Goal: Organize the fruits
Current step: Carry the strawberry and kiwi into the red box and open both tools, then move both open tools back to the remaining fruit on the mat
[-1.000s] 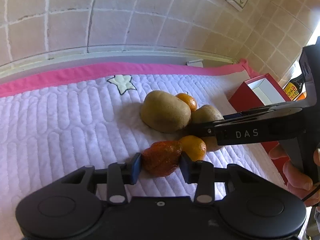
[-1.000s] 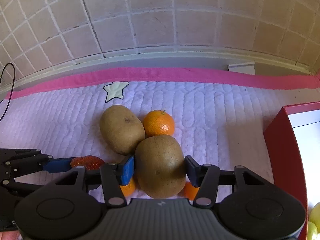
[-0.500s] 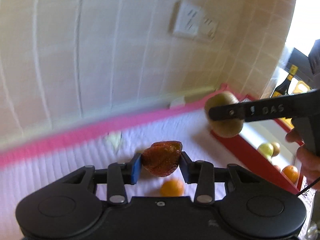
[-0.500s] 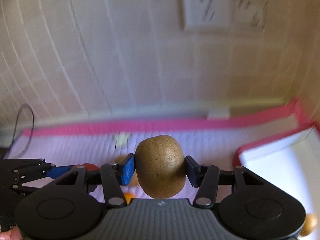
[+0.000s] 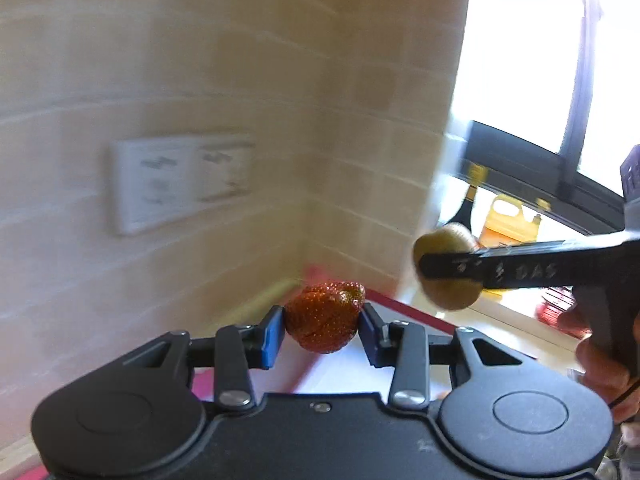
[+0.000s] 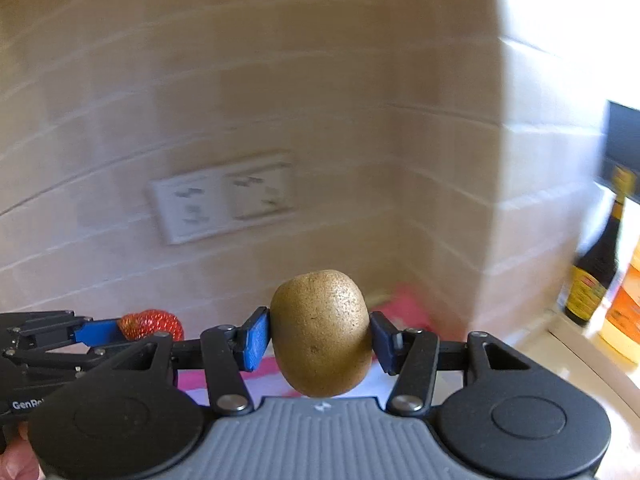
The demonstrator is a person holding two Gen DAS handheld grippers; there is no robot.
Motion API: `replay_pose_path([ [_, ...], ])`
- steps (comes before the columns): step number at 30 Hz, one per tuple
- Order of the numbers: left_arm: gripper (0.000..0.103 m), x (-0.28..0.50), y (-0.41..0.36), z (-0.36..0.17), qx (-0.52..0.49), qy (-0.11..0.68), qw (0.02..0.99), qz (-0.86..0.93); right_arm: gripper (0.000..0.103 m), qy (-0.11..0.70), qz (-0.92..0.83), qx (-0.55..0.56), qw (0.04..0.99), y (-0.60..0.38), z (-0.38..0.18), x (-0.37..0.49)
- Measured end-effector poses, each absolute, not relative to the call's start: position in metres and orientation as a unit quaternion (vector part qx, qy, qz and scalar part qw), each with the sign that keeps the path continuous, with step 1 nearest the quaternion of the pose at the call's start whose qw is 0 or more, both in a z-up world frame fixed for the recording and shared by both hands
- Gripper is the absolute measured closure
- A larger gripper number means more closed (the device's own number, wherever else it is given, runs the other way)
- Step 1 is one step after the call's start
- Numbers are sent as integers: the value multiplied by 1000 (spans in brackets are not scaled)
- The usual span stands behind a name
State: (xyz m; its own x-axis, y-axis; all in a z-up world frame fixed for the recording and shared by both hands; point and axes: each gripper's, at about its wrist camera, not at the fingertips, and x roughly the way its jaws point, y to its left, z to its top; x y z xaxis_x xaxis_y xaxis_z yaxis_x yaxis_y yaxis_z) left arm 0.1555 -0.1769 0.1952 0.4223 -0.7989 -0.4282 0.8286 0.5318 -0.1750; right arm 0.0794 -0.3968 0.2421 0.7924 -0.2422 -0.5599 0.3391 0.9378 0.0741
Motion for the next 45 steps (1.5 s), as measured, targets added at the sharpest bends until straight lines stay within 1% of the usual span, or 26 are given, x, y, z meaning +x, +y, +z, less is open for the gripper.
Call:
replay_pose_path([
  [5,55,153,-241,153,47,289,799,-525,48,331,-195,137,913,-438,199,74],
  [10,55,141,-272,117,69,334,768,-542,48,371,-214,175,886,-461,155,71],
  [14,55,139,-281,103,80,354,757,-543,48,385,-220,187,877,-467,139,66],
  [19,54,137,-283,101,83,356,755,-544,48,388,-223,196,873,-470,133,69],
  [20,49,137,-282,102,81,357,756,-543,47,388,-225,197,872,-471,133,66],
  [21,40,138,-280,104,77,358,757,-541,45,386,-226,196,873,-470,134,66],
  [22,26,139,-278,106,70,358,759,-539,44,380,-229,194,875,-470,139,65],
  [23,26,140,-275,109,63,356,762,-537,38,373,-233,190,878,-469,145,63],
  [24,26,142,-271,112,58,355,765,-535,38,365,-236,183,882,-468,151,61],
  [28,26,143,-242,137,38,331,786,-521,38,342,-239,167,893,-462,172,54],
  [34,26,137,-170,185,7,279,836,-472,38,319,-206,149,913,-434,199,52],
  [35,31,137,-158,190,0,274,841,-467,38,317,-199,145,916,-428,202,54],
  [37,38,136,-133,201,-14,266,853,-449,38,312,-181,138,922,-414,209,57],
  [39,38,131,-110,211,-21,253,867,-428,38,309,-164,133,927,-401,216,60],
  [41,33,127,-91,220,-24,240,880,-409,38,303,-143,123,934,-384,225,63],
  [44,31,120,-60,231,-30,220,895,-387,38,296,-114,104,943,-359,236,66],
  [45,29,118,-51,233,-30,215,900,-378,38,296,-106,99,944,-352,238,66],
])
